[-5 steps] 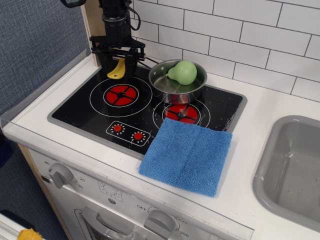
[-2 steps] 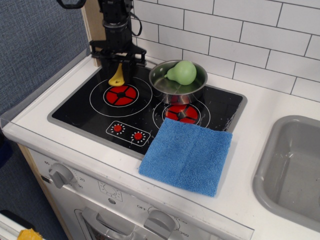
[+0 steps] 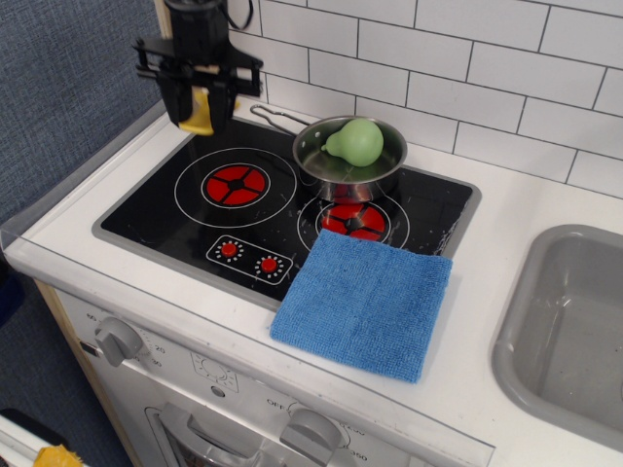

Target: Place the yellow brush on the blue cloth.

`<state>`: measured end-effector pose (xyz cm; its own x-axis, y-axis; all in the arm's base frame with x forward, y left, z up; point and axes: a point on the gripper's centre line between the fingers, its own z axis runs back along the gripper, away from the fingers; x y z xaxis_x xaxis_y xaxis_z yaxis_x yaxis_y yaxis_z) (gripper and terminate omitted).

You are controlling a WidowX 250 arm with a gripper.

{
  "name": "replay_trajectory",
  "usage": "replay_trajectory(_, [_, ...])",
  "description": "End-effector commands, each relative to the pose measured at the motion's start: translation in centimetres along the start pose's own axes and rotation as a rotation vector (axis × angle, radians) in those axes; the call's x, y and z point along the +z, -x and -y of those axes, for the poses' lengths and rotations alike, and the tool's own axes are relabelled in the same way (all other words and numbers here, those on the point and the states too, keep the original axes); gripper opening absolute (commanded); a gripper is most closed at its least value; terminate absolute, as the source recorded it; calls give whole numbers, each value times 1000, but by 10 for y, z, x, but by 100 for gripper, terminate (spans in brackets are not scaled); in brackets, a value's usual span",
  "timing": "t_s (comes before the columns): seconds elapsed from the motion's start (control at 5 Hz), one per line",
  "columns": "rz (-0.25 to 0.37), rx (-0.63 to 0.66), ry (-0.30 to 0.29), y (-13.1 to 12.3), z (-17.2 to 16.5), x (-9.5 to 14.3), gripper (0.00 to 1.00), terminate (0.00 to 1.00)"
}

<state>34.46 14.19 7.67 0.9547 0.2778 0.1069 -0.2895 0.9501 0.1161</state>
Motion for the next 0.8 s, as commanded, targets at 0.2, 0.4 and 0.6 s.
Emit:
replay_trajectory(0.2, [78,-350,69,71,103,46,0,0])
replay_trajectory(0.4, [99,-445,85,102,143,49,0,0])
replay_trajectory(0.6, [97,-464,88,117,152,48,0,0])
